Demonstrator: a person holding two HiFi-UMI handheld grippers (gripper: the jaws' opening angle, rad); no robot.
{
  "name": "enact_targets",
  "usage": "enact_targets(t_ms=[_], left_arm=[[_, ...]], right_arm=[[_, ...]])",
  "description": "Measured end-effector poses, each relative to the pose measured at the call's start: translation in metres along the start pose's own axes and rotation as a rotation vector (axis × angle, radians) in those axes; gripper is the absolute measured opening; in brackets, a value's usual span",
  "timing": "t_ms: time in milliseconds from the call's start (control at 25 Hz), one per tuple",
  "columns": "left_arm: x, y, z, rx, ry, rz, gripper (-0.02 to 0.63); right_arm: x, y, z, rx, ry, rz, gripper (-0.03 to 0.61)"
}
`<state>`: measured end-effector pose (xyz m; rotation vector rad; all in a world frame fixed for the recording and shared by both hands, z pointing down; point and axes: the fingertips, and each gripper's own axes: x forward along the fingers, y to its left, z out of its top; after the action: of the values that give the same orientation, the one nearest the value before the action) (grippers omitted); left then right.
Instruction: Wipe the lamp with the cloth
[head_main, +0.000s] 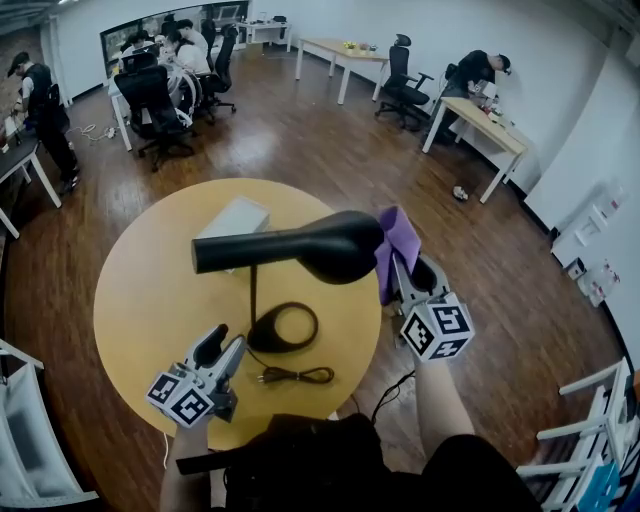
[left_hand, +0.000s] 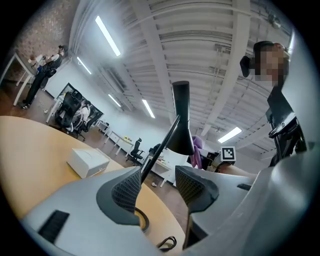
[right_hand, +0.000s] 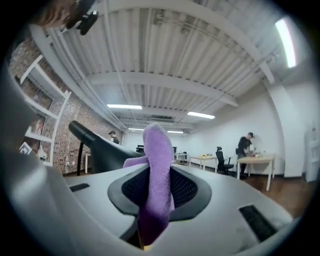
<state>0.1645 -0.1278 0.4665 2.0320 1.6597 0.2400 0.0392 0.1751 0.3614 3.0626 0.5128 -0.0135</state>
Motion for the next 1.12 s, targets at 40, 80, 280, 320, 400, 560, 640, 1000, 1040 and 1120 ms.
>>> enact_targets(t_ms=[40,80,280,320,400,560,640,1000,1040,1120], left_arm=[[0.008,-0.004,0.000,0.015,0.003,-0.001,0.209],[0.017,-0.008,0.001,0.031,0.005,0.002,0.209],[0.052,-0.029,0.013,0.121,-0.010,0.048,0.209],[0.056,-0.031,0.014,0.142,-0.014,0.061,0.209],[0.063,-0.031,0.016,0.176,-0.016,0.085,0.209],[0.066,-0.028,0.018,0.193,-0.032,0.141,0.221],[0.064,-0.032,0.018,0.200,-0.035,0.167,0.222],[0.062,-0.033,0.021,0.215,-0.070,0.275,0.221],[0.061,-0.032,0.022,0.212,-0.077,0.285,0.221],[0.061,-0.032,0.022,0.215,-0.084,0.303,0.221]], right_arm=[[0.003,-0.014,-0.009,0.044,0.024,-0.006,0.095],[0.007,-0.023,-0.018,0.071,0.055,0.004,0.095],[0.018,-0.006,-0.049,0.036,0.172,0.293,0.095],[0.016,0.005,-0.049,0.010,0.161,0.370,0.095],[0.012,0.028,-0.046,-0.034,0.120,0.536,0.095],[0.015,0.053,-0.035,-0.165,0.034,0.725,0.094],[0.020,0.054,-0.030,-0.201,0.001,0.764,0.094],[0.068,0.047,-0.014,0.099,-0.140,0.867,0.094],[0.071,0.049,-0.014,0.142,-0.147,0.891,0.094],[0.076,0.053,-0.013,0.246,-0.156,0.940,0.094]])
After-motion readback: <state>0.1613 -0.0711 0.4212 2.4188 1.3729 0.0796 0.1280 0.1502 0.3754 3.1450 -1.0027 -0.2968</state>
